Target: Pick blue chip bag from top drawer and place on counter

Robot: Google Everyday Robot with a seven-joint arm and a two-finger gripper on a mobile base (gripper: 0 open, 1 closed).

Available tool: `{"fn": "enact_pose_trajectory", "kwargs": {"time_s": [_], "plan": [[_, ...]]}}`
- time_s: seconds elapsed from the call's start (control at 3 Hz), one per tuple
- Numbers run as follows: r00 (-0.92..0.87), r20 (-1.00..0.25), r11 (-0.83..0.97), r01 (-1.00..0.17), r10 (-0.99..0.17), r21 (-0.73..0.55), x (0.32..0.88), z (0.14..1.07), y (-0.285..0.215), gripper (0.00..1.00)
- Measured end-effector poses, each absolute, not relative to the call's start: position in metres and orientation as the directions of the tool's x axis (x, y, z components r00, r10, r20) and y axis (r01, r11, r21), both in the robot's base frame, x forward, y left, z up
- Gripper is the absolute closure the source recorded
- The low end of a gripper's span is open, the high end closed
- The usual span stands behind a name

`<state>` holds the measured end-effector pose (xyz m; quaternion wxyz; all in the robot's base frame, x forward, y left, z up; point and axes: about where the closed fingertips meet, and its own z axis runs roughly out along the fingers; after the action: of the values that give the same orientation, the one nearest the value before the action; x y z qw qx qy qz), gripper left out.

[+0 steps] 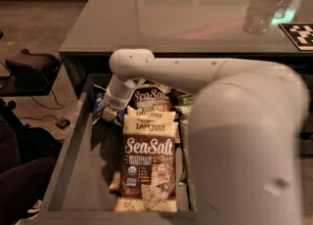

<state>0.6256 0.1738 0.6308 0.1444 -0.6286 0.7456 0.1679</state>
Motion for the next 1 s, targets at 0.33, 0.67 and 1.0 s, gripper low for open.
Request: {"fn": "enact_pose_trajectory", "kwargs": {"time_s": [0.33, 0.67, 1.0], "plan": [[-0.041, -0.593, 0.076, -0.997, -0.804, -0.033, 0.574, 0.707, 0.167, 1.0], [0.024, -0.723, 0.027, -0.998, -0.69, -0.059, 0.533, 0.77, 0.161, 1.0], [0.048, -0.785, 0.075, -0.99, -0.617, -0.12, 0.531, 0.834, 0.096, 1.0]]}}
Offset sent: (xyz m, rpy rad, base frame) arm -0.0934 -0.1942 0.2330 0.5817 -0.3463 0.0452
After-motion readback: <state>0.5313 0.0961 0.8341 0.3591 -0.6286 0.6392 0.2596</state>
